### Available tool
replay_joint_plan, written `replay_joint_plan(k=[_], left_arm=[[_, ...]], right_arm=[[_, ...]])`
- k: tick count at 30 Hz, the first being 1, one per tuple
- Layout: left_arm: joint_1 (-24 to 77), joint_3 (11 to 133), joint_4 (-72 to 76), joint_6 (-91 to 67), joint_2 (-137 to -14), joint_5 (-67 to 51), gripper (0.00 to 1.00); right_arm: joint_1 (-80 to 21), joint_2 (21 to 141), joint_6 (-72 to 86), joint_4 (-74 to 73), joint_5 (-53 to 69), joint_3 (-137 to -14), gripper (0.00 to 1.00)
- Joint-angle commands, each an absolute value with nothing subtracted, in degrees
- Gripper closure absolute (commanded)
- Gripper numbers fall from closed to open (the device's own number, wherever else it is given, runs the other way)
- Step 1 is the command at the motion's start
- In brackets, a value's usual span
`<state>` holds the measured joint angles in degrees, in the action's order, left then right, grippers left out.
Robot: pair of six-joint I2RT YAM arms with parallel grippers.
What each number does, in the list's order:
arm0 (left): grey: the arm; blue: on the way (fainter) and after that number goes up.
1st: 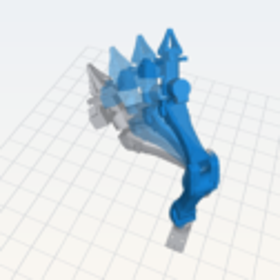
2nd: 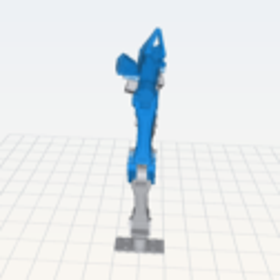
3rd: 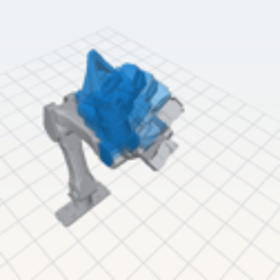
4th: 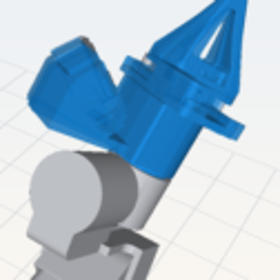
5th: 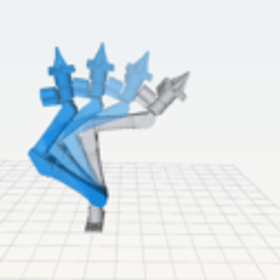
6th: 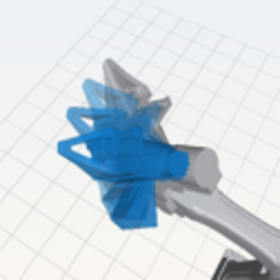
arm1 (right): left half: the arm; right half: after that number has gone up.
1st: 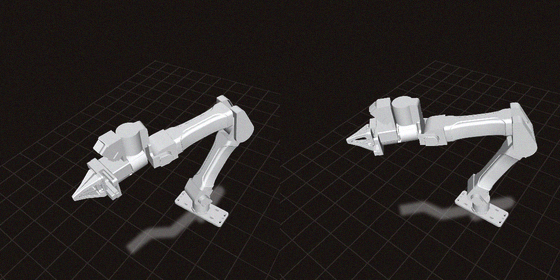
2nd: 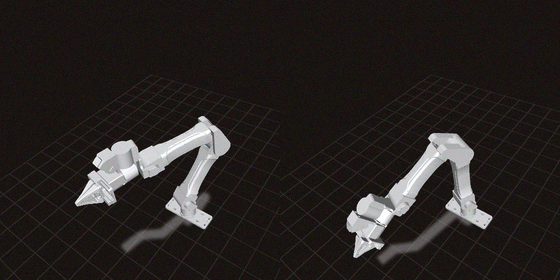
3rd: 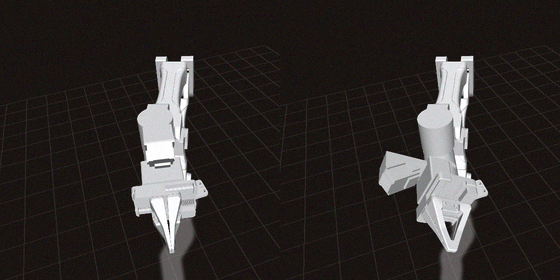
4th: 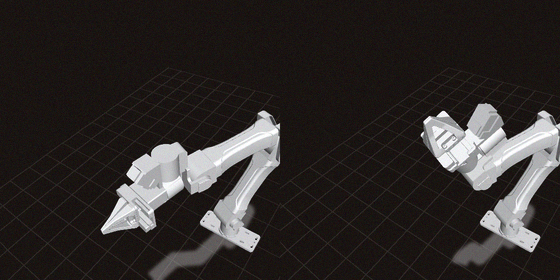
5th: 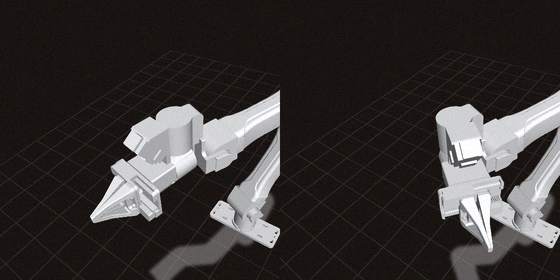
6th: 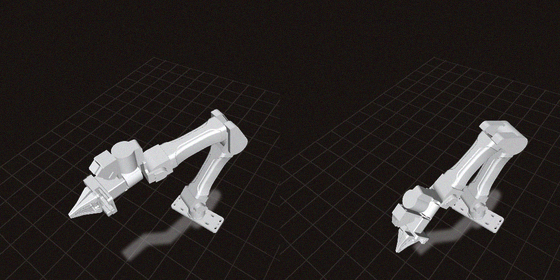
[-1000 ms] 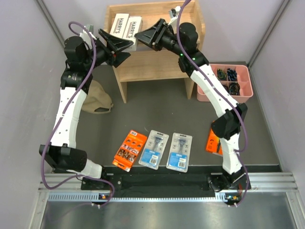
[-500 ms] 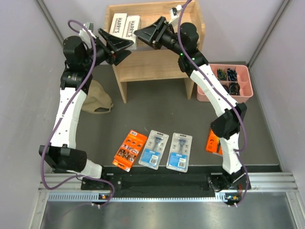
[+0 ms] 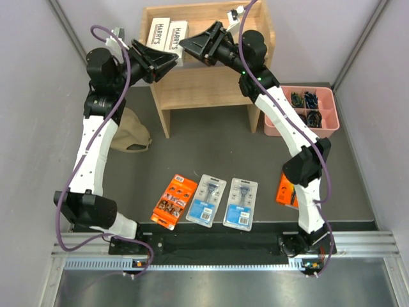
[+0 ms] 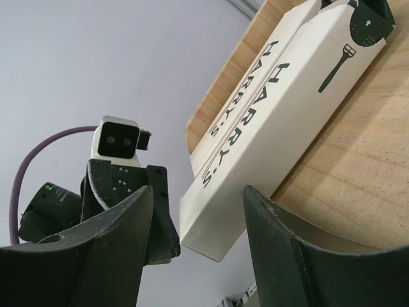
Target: Place and organize the shaving razors onto the shelf
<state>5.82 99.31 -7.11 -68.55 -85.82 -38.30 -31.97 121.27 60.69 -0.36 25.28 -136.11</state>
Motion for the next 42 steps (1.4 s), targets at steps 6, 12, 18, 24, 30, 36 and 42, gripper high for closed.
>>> replay_joint_plan(k=[6, 12, 18, 24, 30, 36, 42], left_arm=[[6.1, 100.5, -5.7, -64.8, -86.7, -35.9, 0.60], [6.2, 99.9, -4.2, -65.3, -88.1, -34.7, 0.60], [6.6, 100.2, -2.9, -65.3, -89.6, -32.9, 0.60], [6.5, 100.5, -2.6, -65.1, -90.4, -31.6, 0.59], [6.6, 101.0, -0.5, -65.1, -90.6, -32.2, 0.58], [6.6, 100.3, 1.9, -63.2, -88.7, -33.5, 0.50], [6.6, 99.1, 0.3, -60.6, -86.0, -34.9, 0.32]], right_arm=[[-31.0, 123.3, 60.1, -0.4, 25.0, -134.7, 0.40], [-31.0, 123.4, 59.9, -0.4, 25.4, -134.7, 0.39], [-30.9, 123.5, 59.9, -0.6, 25.8, -134.6, 0.37], [-30.8, 123.6, 59.9, -0.7, 25.9, -134.6, 0.37], [-30.8, 122.3, 59.8, -0.8, 26.4, -133.8, 0.37], [-30.5, 119.5, 58.4, -1.6, 25.5, -130.5, 0.36], [-30.5, 117.6, 57.0, -3.3, 25.0, -129.7, 0.33]])
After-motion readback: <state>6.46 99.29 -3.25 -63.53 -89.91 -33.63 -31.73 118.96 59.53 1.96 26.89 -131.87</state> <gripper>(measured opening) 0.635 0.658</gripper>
